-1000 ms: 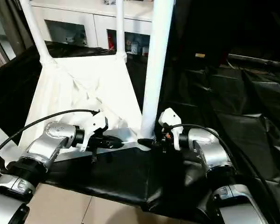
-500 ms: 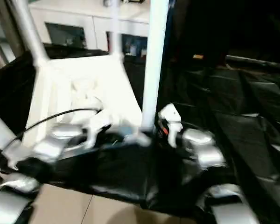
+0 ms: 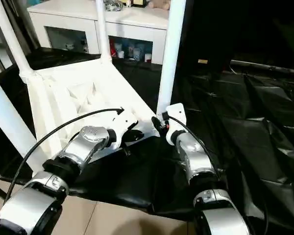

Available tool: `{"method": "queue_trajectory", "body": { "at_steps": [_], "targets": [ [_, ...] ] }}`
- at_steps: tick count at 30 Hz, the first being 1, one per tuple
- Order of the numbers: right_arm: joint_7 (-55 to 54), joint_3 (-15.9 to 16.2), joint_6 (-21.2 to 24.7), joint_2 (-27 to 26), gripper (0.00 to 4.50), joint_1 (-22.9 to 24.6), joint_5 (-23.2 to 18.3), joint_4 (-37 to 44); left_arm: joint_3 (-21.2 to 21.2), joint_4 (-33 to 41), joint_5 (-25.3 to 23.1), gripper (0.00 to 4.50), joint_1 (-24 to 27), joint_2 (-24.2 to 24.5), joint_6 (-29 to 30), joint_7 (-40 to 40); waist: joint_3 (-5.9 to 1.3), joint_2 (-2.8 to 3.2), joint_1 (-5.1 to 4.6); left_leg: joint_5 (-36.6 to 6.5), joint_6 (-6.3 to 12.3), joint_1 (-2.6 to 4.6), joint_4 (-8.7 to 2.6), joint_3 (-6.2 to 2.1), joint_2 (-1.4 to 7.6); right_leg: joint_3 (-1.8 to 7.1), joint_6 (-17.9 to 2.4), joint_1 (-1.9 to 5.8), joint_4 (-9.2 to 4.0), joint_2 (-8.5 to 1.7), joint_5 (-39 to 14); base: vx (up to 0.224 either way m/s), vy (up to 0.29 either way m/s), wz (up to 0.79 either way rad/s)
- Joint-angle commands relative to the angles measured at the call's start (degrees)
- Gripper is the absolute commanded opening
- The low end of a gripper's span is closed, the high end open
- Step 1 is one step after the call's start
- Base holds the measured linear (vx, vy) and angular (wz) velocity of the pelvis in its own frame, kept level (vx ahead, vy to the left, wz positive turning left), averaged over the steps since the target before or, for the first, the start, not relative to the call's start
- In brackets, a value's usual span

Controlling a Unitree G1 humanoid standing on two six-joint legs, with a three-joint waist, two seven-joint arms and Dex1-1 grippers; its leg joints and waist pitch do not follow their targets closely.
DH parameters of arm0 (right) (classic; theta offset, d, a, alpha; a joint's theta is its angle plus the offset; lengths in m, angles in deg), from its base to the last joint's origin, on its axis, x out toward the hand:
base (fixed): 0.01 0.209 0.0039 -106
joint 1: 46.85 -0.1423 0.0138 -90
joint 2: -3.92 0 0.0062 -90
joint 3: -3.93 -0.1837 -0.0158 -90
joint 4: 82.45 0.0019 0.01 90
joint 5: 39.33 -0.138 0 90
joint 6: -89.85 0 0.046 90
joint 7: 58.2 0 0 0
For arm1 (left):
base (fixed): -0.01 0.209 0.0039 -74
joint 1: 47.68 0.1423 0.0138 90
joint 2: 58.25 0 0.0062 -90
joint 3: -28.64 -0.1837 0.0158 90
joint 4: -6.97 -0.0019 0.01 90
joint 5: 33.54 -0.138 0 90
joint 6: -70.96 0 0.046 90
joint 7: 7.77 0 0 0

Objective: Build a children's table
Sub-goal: Rotate leg to tighten

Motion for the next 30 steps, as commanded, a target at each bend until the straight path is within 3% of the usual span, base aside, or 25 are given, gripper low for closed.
{"method": "queue_trajectory", "body": {
  "at_steps": [1, 4, 6, 12, 14, 18, 22, 24, 30],
  "targets": [
    [5.6, 2.0, 0.6, -2.0, 3.23, -0.1, -1.3, 0.1, -1.3, -1.1, -0.2, 0.00, -0.6, -1.1, -0.4, 0.3, -2.96, -0.08, 0.00, -21.2, 2.10, 0.31, -4.03, -0.24, 0.69, 1.68, -7.3, 2.02, -5.38, -2.60, -26.9, 0.000, 0.000, 0.00],
    [12.6, 2.1, 1.3, 0.9, 3.37, -0.2, -2.6, 1.2, -1.1, 0.5, 0.8, 0.00, 0.5, 0.6, -2.5, -4.2, -3.14, -0.15, 0.27, -19.5, 2.73, 0.07, -4.01, -0.17, 0.84, 1.88, -8.7, 2.38, -4.91, -2.73, -23.4, 0.000, 0.000, 0.00],
    [19.2, 3.2, 2.0, 3.7, 3.43, 0.1, -3.0, 2.5, -1.4, 2.2, 1.5, 0.00, 1.6, 2.1, -3.4, -8.4, -3.30, -0.15, 0.25, -17.2, 3.29, -0.51, -3.96, -0.14, 0.99, 2.05, -10.4, 2.83, -4.16, -2.69, -18.6, 0.000, 0.000, 0.00],
    [32.5, 4.7, 1.8, 11.2, 3.43, 1.1, -3.9, 5.5, -1.8, 7.4, 4.3, 0.00, 4.9, 7.1, -3.4, -19.6, -3.83, 0.04, 0.91, -8.7, 6.33, -0.54, -3.08, 0.37, 1.30, 2.11, -16.1, 3.31, -2.21, -2.63, -3.6, 0.038, -0.005, 0.00],
    [36.5, 5.3, 2.4, 13.2, 3.43, 1.5, -4.3, 6.8, -1.9, 9.7, 6.0, 0.00, 6.3, 8.7, -3.7, -24.6, -3.92, 0.16, 1.24, -7.7, 7.08, -0.44, -2.93, 0.54, 1.46, 2.06, -17.3, 3.36, -1.78, -2.59, -0.9, 0.000, 0.000, 0.00],
    [43.9, 7.3, 4.7, 16.4, 3.43, 2.6, -4.4, 8.9, -1.8, 13.2, 8.4, 0.00, 8.1, 11.4, -1.7, -30.0, -3.65, 0.38, 1.78, -9.5, 7.01, -0.01, -3.08, 0.68, 1.73, 2.06, -17.5, 3.03, -1.96, -2.49, -3.0, 0.000, 0.000, 0.00],
    [46.2, 8.4, 4.8, 17.3, 3.25, 3.0, -3.9, 9.2, -1.3, 13.9, 8.5, 0.00, 8.6, 12.1, -1.1, -30.2, -3.35, 0.35, 2.39, -12.9, 3.99, 0.28, -3.48, 0.70, 1.79, 2.21, -15.4, 2.81, -2.65, -2.76, -9.8, 0.000, 0.000, 0.00],
    [47.5, 9.4, 4.5, 17.7, 3.06, 3.5, -3.4, 9.8, -1.2, 14.5, 8.7, 0.00, 8.9, 12.4, -0.7, -30.3, -3.33, 0.17, 2.30, -13.4, 3.17, 0.05, -3.55, 0.65, 1.60, 2.23, -14.3, 2.97, -2.76, -2.74, -11.7, 0.000, 0.000, 0.00],
    [48.4, 10.5, 4.6, 18.0, 2.61, 4.3, -3.0, 10.5, -1.0, 15.2, 8.6, 0.00, 9.2, 12.6, -0.4, -30.1, -3.53, 0.15, 2.31, -10.8, 3.89, -0.07, -3.33, 0.67, 1.53, 2.28, -14.4, 2.99, -2.52, -2.70, -9.1, 0.000, 0.000, 0.00]
  ]
}}
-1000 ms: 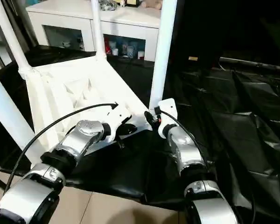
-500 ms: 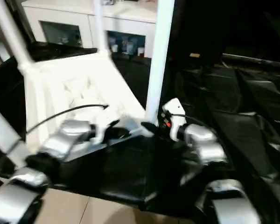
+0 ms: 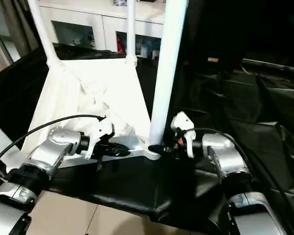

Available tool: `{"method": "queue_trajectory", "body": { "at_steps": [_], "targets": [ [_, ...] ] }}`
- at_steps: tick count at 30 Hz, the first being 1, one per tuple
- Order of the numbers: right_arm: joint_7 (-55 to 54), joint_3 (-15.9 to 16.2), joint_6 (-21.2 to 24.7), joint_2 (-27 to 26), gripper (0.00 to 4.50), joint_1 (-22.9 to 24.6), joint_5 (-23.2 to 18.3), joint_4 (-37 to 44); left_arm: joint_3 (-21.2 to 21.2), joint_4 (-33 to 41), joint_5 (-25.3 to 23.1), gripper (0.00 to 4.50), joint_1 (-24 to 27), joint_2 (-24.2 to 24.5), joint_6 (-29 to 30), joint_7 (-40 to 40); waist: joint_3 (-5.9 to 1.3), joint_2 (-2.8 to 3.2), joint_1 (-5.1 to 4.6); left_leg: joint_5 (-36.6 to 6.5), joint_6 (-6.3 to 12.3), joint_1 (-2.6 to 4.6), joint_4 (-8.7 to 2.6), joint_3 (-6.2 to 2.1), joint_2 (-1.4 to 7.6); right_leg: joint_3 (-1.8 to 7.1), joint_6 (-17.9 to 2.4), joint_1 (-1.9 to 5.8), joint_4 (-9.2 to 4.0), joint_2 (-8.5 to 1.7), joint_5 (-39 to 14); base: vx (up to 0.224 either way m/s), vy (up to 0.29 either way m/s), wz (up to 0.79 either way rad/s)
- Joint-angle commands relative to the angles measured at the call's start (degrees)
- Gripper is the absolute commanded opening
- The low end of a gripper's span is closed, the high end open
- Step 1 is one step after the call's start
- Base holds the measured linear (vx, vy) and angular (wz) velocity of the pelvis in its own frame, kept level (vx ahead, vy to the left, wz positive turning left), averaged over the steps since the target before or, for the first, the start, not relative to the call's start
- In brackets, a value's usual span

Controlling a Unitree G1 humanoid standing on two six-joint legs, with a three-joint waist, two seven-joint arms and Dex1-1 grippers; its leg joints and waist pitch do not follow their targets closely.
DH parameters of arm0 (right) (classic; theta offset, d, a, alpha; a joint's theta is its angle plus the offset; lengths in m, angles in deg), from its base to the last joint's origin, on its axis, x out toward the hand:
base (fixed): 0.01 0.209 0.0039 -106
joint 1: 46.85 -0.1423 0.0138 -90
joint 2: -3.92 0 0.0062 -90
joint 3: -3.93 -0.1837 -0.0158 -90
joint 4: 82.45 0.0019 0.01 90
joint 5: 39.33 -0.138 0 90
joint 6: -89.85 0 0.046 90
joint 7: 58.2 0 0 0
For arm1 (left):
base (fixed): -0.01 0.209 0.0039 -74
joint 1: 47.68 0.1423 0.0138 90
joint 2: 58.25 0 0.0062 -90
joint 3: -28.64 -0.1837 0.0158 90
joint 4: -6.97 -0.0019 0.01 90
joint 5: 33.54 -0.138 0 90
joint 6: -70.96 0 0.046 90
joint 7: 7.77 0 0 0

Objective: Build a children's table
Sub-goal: Rotate leg to tighten

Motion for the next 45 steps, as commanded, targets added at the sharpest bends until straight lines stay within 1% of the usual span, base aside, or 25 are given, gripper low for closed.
{"method": "queue_trajectory", "body": {
  "at_steps": [1, 7, 11, 13, 15, 19, 20, 21, 22, 23, 24, 25, 28, 29, 31, 32, 33, 34, 35, 36, 38, 40, 43, 44, 45],
  "targets": [
    [1.0, 1.0, 0.3, 0.3, 2.55, 0.7, 0.9, 0.9, 0.0, 0.9, 1.0, 0.00, 0.6, -0.5, 0.2, -0.4, -3.67, -0.07, 0.05, -10.6, 3.92, 0.31, -3.26, 0.29, 1.32, 2.36, -14.0, 3.38, -2.67, -2.69, -8.9, 0.000, 0.000, 0.00],
    [0.9, 0.8, 0.8, 0.0, 2.34, 1.3, 0.4, 0.9, 0.0, 1.2, 1.2, 0.00, 0.7, -0.3, 0.7, -0.2, -3.61, -0.08, 0.01, -11.4, 3.83, 0.35, -3.30, 0.28, 1.29, 2.31, -13.6, 3.36, -2.82, -2.65, -10.2, 0.000, 0.000, 0.00],
    [0.8, 0.7, 1.1, -0.2, 2.16, 1.8, -0.2, 1.0, 0.2, 0.8, 1.0, 0.00, 0.5, -0.6, 0.6, 1.0, -3.70, -0.18, 0.04, -10.6, 4.03, 0.29, -3.20, 0.28, 1.28, 2.32, -13.9, 3.40, -2.67, -2.64, -8.9, 0.000, 0.000, 0.00],
    [-1.9, -0.6, 1.3, -1.6, 2.13, 2.3, -0.9, 0.6, 0.6, -1.1, -0.2, 0.00, -0.5, -1.8, 0.9, 5.3, -3.66, -0.14, 0.02, -10.6, 4.12, 0.30, -3.23, 0.29, 1.28, 2.30, -13.9, 3.36, -2.71, -2.62, -9.1, 0.000, 0.000, 0.00],
    [-7.2, -2.5, 1.8, -3.8, 2.12, 2.7, -1.4, -1.0, 1.0, -4.1, -2.0, 0.00, -2.0, -3.7, 0.9, 11.6, -3.33, -0.22, -0.01, -12.7, 3.42, 0.71, -3.37, 0.34, 1.21, 2.35, -13.0, 2.96, -3.38, -2.73, -13.1, 0.000, 0.000, 0.00],
    [-18.8, -4.3, 3.4, -8.7, 2.09, 3.4, -0.5, -3.2, 2.1, -8.9, -3.8, 0.00, -5.0, -8.5, 2.7, 23.8, -2.99, -0.41, -0.47, -17.0, 1.34, 0.93, -3.75, -0.04, 0.84, 2.19, -9.1, 2.82, -4.57, -2.81, -23.7, 0.000, 0.000, 0.00],
    [-24.6, -5.5, 5.2, -11.1, 2.09, 3.0, -0.4, -3.7, 2.4, -10.3, -4.3, 0.00, -6.0, -10.1, 3.3, 27.6, -2.87, -0.16, -0.57, -17.5, 0.82, 0.97, -3.86, -0.16, 0.69, 2.16, -7.9, 2.66, -4.94, -2.76, -25.9, 0.000, 0.000, 0.00],
    [-27.4, -6.2, 6.2, -12.3, 2.09, 2.8, -0.6, -3.7, 2.5, -10.7, -4.4, 0.00, -6.3, -10.7, 3.6, 29.0, -2.91, -0.16, -0.66, -18.1, 0.66, 1.18, -3.84, -0.18, 0.63, 2.10, -7.4, 2.51, -5.15, -2.69, -27.0, 0.000, 0.000, 0.00],
    [-31.0, -7.6, 7.9, -14.0, 2.09, 2.3, -1.4, -3.8, 2.4, -11.2, -4.6, 0.00, -6.7, -11.5, 3.9, 30.1, -2.92, -0.15, -0.71, -18.9, 0.56, 1.18, -3.85, -0.33, 0.52, 1.89, -6.4, 2.53, -5.43, -2.78, -29.0, 0.000, 0.000, 0.00],
    [-31.0, -7.6, 7.9, -14.0, 2.09, 2.3, -1.4, -3.8, 2.4, -11.2, -4.6, 0.00, -6.7, -11.5, 3.9, 30.1, -2.85, -0.24, -0.86, -19.0, 0.57, 1.07, -3.86, -0.35, 0.44, 1.85, -6.0, 2.51, -5.59, -2.74, -29.8, 0.000, 0.000, 0.00],
    [-37.5, -9.6, 9.9, -17.1, 2.09, 1.2, -2.2, -3.9, 2.2, -12.2, -5.0, 0.00, -7.6, -12.8, 3.9, 32.3, -2.79, -0.07, -1.06, -20.1, 0.59, 1.08, -3.91, -0.52, 0.39, 1.61, -5.2, 2.46, -5.92, -2.71, -31.5, 0.000, 0.000, 0.00],
    [-37.9, -9.7, 9.9, -17.3, 2.09, 1.2, -2.2, -3.9, 2.2, -12.3, -5.1, 0.00, -7.7, -12.9, 3.9, 32.5, -2.79, -0.02, -1.48, -20.9, 0.25, 1.16, -3.96, -0.65, 0.39, 1.50, -4.5, 2.16, -6.12, -2.71, -32.4, 0.000, 0.000, 0.00],
    [-42.1, -8.8, 6.8, -19.9, 2.09, 0.0, 0.2, -4.3, 1.7, -13.3, -5.7, 0.00, -8.6, -14.5, 2.8, 34.1, -2.82, 0.00, -2.19, -22.9, 0.23, 1.14, -3.90, -0.90, 0.24, 0.98, -3.5, 2.08, -6.65, -2.68, -33.6, 0.000, 0.000, 0.00],
    [-41.6, -7.8, 4.3, -20.2, 2.09, -0.1, 1.3, -4.2, 1.5, -13.5, -5.8, 0.00, -8.6, -14.7, 1.9, 33.4, -2.87, -0.01, -2.32, -22.8, 0.51, 0.91, -3.98, -0.96, 0.27, 0.94, -3.5, 2.25, -6.68, -2.73, -33.1, 0.000, 0.000, 0.00],
    [-41.2, -7.7, 3.9, -20.2, 2.09, -0.1, 1.4, -4.1, 1.4, -13.5, -5.8, 0.00, -8.5, -14.7, 1.7, 33.2, -2.97, -0.02, -2.40, -22.4, 0.87, 0.68, -4.12, -1.03, 0.42, 1.00, -3.9, 2.42, -6.49, -2.81, -31.5, 0.000, 0.000, 0.00],
    [-37.5, -6.6, 2.2, -20.0, 2.43, 0.4, 1.2, -2.7, 1.3, -13.3, -5.4, 0.00, -8.2, -14.6, 0.8, 31.5, -3.04, -0.31, -2.35, -22.0, 1.22, 0.69, -4.15, -0.92, 0.51, 1.11, -4.5, 2.37, -6.39, -2.78, -29.8, 0.000, 0.000, 0.00],
    [-36.6, -6.6, 2.4, -19.8, 2.63, 0.5, 0.9, -2.3, 1.3, -13.2, -5.2, 0.00, -8.1, -14.5, 0.6, 30.8, -3.13, -0.16, -2.22, -21.5, 1.33, 0.77, -4.16, -0.90, 0.61, 1.25, -5.1, 2.39, -6.20, -2.87, -28.6, 0.000, 0.000, 0.00],
    [-35.6, -6.5, 2.7, -19.6, 2.76, 0.6, 0.5, -1.8, 1.2, -13.1, -5.0, 0.00, -7.9, -14.3, 0.5, 30.2, -3.17, -0.15, -2.17, -20.3, 1.66, 0.50, -4.28, -0.84, 0.72, 1.47, -6.3, 2.62, -5.77, -2.78, -25.5, 0.000, 0.000, 0.00],
    [-32.9, -6.3, 3.7, -18.6, 2.76, 0.7, -0.2, -0.7, 1.1, -12.6, -4.6, 0.00, -7.5, -13.9, -0.1, 28.6, -3.18, -0.39, -2.06, -19.6, 2.18, 0.38, -4.29, -0.74, 0.81, 1.64, -7.3, 2.77, -5.36, -2.73, -23.2, 0.000, 0.000, 0.00],
    [-30.5, -6.1, 4.8, -17.2, 2.84, 0.8, -0.8, 0.4, 1.0, -12.1, -4.2, 0.00, -7.2, -13.1, 0.2, 26.8, -3.20, -0.33, -2.05, -19.0, 2.26, 0.26, -4.31, -0.73, 0.88, 1.76, -7.8, 2.87, -5.16, -2.78, -22.0, 0.000, 0.000, 0.00],
    [-25.4, -5.7, 5.3, -14.1, 3.11, 0.6, -1.4, 1.8, 0.6, -10.7, -3.5, 0.00, -6.1, -11.0, -0.4, 22.0, -3.37, -0.72, -1.90, -16.8, 3.35, 0.02, -4.10, -0.50, 0.88, 1.93, -9.4, 3.30, -4.68, -2.89, -18.5, 0.000, 0.000, 0.00],
    [-20.4, -4.7, 5.0, -11.4, 3.24, 0.7, -1.5, 2.6, 0.2, -9.4, -3.1, 0.00, -5.3, -9.5, -1.1, 18.7, -3.33, -0.57, -1.86, -15.6, 3.86, -0.14, -3.98, -0.36, 0.89, 1.97, -10.0, 3.25, -4.56, -2.99, -18.1, 0.000, 0.000, 0.00],
    [-13.9, -3.4, 4.1, -7.6, 3.24, 0.7, -1.2, 3.1, -0.1, -7.6, -2.4, 0.00, -4.3, -7.2, -1.2, 14.4, -3.48, -0.66, -1.55, -13.1, 4.23, -0.01, -3.52, -0.09, 0.85, 2.17, -11.3, 3.21, -4.19, -3.04, -16.0, 0.000, 0.000, 0.00],
    [-11.6, -3.0, 3.6, -6.2, 3.24, 0.8, -1.1, 3.3, -0.2, -6.7, -1.9, 0.00, -3.8, -6.2, -1.3, 12.0, -3.68, -0.58, -1.26, -11.4, 4.55, -0.17, -3.38, -0.12, 0.93, 2.19, -12.1, 3.50, -3.60, -3.01, -13.1, 0.000, 0.000, 0.00],
    [-10.3, -2.7, 3.3, -5.4, 3.24, 0.9, -1.0, 3.5, -0.4, -6.0, -1.5, 0.00, -3.4, -5.6, -1.4, 10.4, -3.66, -0.62, -1.31, -10.6, 4.97, -0.26, -3.31, 0.03, 0.93, 2.23, -12.5, 3.47, -3.47, -2.89, -11.6, 0.000, 0.000, 0.00]
  ]
}}
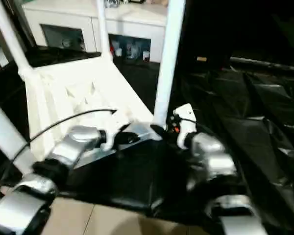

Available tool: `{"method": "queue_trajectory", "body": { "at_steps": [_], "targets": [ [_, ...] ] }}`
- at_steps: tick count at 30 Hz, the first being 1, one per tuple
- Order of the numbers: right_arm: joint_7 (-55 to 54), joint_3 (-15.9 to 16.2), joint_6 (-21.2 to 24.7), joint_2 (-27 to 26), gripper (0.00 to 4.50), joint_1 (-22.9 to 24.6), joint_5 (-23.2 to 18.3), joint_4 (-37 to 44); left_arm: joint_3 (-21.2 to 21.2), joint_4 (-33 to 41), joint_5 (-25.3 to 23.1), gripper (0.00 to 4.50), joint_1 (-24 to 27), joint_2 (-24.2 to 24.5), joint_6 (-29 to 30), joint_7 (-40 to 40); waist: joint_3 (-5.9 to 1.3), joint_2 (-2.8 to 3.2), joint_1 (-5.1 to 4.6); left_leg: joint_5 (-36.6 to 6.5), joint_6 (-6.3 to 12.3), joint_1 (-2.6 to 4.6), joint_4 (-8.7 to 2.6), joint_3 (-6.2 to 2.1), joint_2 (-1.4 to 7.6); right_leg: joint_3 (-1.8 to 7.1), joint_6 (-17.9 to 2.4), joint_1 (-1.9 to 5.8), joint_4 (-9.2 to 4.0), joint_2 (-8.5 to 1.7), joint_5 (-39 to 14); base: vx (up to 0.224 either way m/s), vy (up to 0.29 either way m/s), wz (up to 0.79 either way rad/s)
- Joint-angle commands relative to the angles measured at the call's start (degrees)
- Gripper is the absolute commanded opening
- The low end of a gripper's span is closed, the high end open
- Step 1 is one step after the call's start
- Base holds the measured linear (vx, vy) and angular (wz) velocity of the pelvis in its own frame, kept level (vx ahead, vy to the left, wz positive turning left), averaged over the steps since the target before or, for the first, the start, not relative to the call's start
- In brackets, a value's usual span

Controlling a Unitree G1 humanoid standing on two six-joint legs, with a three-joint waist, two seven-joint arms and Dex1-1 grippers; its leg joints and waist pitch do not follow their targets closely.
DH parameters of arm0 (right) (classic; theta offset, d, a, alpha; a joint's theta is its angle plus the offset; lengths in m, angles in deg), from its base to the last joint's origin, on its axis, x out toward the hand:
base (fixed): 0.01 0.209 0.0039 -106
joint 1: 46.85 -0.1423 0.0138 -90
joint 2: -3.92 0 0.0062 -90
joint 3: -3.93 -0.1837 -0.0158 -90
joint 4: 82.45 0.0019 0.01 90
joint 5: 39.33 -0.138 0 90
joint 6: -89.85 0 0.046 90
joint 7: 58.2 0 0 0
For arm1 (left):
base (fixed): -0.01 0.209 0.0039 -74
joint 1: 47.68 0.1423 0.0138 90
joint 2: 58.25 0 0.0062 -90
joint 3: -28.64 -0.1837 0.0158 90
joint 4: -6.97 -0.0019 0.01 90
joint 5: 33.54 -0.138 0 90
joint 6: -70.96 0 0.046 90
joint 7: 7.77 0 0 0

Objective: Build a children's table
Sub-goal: Rotate leg to tighten

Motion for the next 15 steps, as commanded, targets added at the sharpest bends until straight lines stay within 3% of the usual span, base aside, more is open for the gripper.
{"method": "queue_trajectory", "body": {
  "at_steps": [1, 4, 5, 8, 9, 13, 15],
  "targets": [
    [5.0, 2.9, -1.0, -0.4, 3.24, 0.5, -0.3, 2.0, -1.5, 1.3, 0.5, 0.00, 0.9, 0.2, -0.6, -3.3, -3.60, -0.27, 0.56, -9.5, 5.29, -0.26, -2.91, 0.43, 1.06, 2.45, -13.6, 3.47, -3.01, -2.89, -9.4, 0.000, 0.000, 0.00],
    [10.7, 3.2, 0.6, 2.3, 3.24, 0.6, -1.3, 3.4, -1.4, 4.3, 2.3, 0.00, 2.5, 2.6, -0.4, -8.9, -3.63, -0.07, 0.81, -9.2, 5.28, -0.05, -2.90, 0.44, 1.32, 2.30, -14.7, 3.61, -2.62, -2.84, -7.8, 0.000, 0.000, 0.00],
    [11.9, 3.2, 0.9, 2.8, 3.24, 0.6, -1.7, 3.5, -1.3, 5.2, 2.8, 0.00, 2.9, 3.0, -0.1, -10.1, -3.63, -0.29, 0.86, -9.1, 5.44, -0.05, -2.89, 0.46, 1.40, 2.28, -15.0, 3.67, -2.43, -2.78, -7.4, 0.000, 0.000, 0.00],
    [14.7, 3.8, 1.3, 3.7, 3.24, 0.6, -2.3, 3.5, -1.3, 8.1, 4.1, 0.00, 4.3, 4.4, 1.1, -13.0, -3.56, -0.20, 1.04, -9.9, 5.40, 0.35, -2.94, 0.60, 1.62, 2.40, -15.8, 3.32, -2.37, -2.82, -7.2, 0.000, 0.000, 0.00],
    [15.1, 3.9, 1.3, 3.8, 2.97, 0.6, -2.4, 3.5, -1.3, 8.5, 4.3, 0.00, 4.5, 4.5, 1.2, -13.2, -3.49, -0.18, 1.13, -10.1, 5.32, 0.34, -2.94, 0.65, 1.58, 2.41, -15.7, 3.25, -2.48, -2.79, -7.7, 0.000, 0.000, 0.00],
    [15.9, 4.4, 1.0, 3.6, 2.71, 0.8, -2.2, 3.2, -1.4, 9.6, 4.5, 0.00, 5.3, 4.9, 1.6, -13.8, -3.42, -0.15, 1.87, -11.4, 3.79, 0.60, -3.09, 0.72, 1.59, 2.57, -14.6, 3.10, -2.70, -2.90, -10.3, 0.000, 0.000, 0.00],
    [16.3, 4.6, 1.0, 3.2, 2.46, 0.7, -1.9, 2.7, -1.5, 10.1, 4.5, 0.00, 5.6, 5.1, 1.9, -14.0, -3.45, -0.37, 1.90, -10.8, 3.58, 0.39, -3.11, 0.66, 1.49, 2.56, -14.1, 3.27, -2.59, -2.92, -10.4, 0.000, 0.000, 0.00]
  ]
}}
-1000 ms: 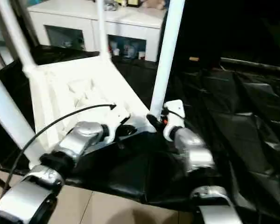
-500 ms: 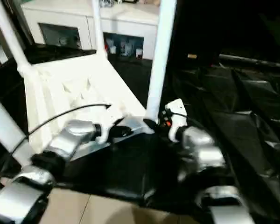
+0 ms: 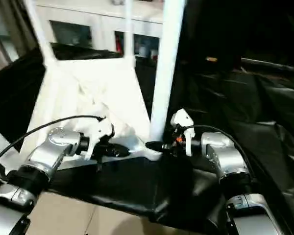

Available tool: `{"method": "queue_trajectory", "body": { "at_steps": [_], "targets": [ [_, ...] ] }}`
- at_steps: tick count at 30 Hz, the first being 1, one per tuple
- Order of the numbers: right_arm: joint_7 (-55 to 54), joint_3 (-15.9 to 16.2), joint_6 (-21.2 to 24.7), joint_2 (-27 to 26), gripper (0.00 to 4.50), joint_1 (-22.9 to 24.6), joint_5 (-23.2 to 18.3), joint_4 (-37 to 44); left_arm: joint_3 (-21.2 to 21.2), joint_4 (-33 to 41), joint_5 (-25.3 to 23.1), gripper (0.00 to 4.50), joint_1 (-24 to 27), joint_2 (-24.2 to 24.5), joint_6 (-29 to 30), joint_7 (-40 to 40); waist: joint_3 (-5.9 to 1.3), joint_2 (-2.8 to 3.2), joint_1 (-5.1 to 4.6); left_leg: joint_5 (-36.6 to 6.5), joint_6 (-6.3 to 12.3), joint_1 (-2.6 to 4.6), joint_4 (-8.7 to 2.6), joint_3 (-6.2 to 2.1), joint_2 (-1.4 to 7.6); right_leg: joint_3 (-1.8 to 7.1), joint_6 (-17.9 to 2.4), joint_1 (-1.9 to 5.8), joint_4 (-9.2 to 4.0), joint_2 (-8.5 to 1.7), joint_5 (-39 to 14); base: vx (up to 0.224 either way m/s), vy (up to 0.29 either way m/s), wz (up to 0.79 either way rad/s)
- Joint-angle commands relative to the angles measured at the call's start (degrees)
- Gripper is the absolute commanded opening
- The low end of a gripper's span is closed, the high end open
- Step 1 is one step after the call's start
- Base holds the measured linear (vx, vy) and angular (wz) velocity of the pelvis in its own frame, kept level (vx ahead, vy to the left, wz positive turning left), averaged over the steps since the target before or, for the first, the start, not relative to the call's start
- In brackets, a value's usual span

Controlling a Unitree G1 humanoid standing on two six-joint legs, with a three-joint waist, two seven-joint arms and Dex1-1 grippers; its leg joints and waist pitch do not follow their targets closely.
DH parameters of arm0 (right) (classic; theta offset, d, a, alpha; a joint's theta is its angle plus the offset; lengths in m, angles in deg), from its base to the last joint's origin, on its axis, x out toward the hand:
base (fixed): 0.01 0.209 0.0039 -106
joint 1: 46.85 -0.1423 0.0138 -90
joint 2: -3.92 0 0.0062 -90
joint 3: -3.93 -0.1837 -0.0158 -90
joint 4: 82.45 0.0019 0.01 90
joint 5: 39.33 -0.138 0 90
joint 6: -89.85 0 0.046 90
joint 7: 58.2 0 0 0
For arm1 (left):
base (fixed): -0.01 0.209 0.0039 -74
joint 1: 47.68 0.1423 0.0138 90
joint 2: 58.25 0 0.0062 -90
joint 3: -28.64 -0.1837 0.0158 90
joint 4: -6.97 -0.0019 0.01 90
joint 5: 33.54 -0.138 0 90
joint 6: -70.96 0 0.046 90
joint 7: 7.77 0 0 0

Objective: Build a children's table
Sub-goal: Rotate leg to tighten

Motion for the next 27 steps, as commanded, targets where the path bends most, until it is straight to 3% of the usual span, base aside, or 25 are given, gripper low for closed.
{"method": "queue_trajectory", "body": {
  "at_steps": [1, 7, 15, 17, 18, 19, 20, 23, 27],
  "targets": [
    [1.2, 0.7, 0.3, 0.0, 2.43, 0.4, 0.0, 0.4, -0.3, 1.1, 2.3, 0.00, 0.4, -0.7, 0.5, -0.6, -3.55, -0.36, 0.14, -10.5, 3.55, 0.33, -3.29, 0.36, 1.36, 2.50, -13.8, 3.36, -2.66, -2.83, -10.1, 0.000, 0.000, 0.00],
    [3.4, 1.6, -0.1, 1.2, 2.04, 0.6, 0.2, 0.1, 0.0, 2.4, 2.0, 0.00, 1.0, -0.3, 1.5, -1.0, -3.61, -0.35, 0.14, -9.5, 4.04, 0.28, -3.15, 0.42, 1.27, 2.48, -13.9, 3.39, -2.55, -2.75, -8.8, 0.000, 0.000, 0.00],
    [3.0, 1.9, 0.2, 0.9, 2.00, 1.6, 0.4, 0.2, 0.3, 1.3, 1.4, 0.00, 0.6, -0.9, 1.4, 0.9, -3.62, -0.51, 0.25, -9.4, 4.13, 0.19, -3.07, 0.38, 1.22, 2.44, -13.7, 3.43, -2.56, -2.75, -9.4, 0.000, 0.000, 0.00],
    [-4.2, 0.8, -0.2, -1.7, 2.00, 2.0, 1.5, -1.5, 1.1, -2.1, -0.9, 0.00, -1.1, -2.9, 1.7, 8.7, -3.36, -0.65, 0.09, -10.4, 3.61, 0.30, -3.22, 0.38, 1.14, 2.50, -12.9, 3.17, -3.00, -2.80, -11.7, 0.000, 0.000, 0.00],
    [-15.0, -0.3, -1.8, -4.4, 2.00, 1.3, 4.1, -5.3, 1.9, -5.6, -2.7, 0.00, -3.0, -4.9, 1.6, 15.9, -3.28, -0.70, 0.08, -11.4, 3.16, 0.36, -3.31, 0.32, 1.04, 2.43, -12.4, 3.24, -3.18, -2.85, -13.8, 0.000, 0.000, 0.00],
    [-19.3, -0.9, -2.4, -5.5, 1.99, 0.9, 4.9, -6.9, 2.2, -7.0, -3.2, 0.00, -3.7, -5.7, 1.5, 18.6, -3.09, -0.63, -0.11, -12.4, 2.43, 0.47, -3.41, 0.35, 0.99, 2.51, -11.6, 2.85, -3.60, -2.91, -16.4, 0.000, 0.000, 0.00],
    [-26.0, -2.4, -2.3, -7.6, 1.99, 0.4, 5.2, -9.3, 2.9, -8.8, -3.4, 0.00, -4.8, -7.2, 1.9, 22.2, -2.94, -0.48, -0.51, -16.2, 0.10, 1.10, -3.53, 0.02, 0.64, 2.25, -9.2, 2.73, -4.39, -2.99, -24.5, 0.000, 0.000, 0.00],
    [-36.1, -4.9, -1.1, -11.2, 1.96, 0.0, 4.8, -12.0, 3.7, -11.1, -3.7, 0.00, -6.5, -9.7, 2.8, 27.6, -2.84, -0.54, -1.13, -18.7, 0.01, 1.06, -3.75, -0.31, 0.49, 1.97, -5.9, 2.46, -5.47, -2.90, -29.9, -0.055, 0.001, -0.04],
    [-45.6, -6.2, -0.6, -15.6, 1.95, -0.4, 5.1, -13.0, 3.5, -13.6, -4.7, 0.00, -8.7, -12.8, 2.7, 33.4, -2.81, -0.26, -1.99, -20.9, 0.34, 1.04, -3.74, -0.51, 0.28, 1.71, -5.0, 2.14, -5.98, -2.68, -31.1, 0.000, 0.000, 0.00]
  ]
}}
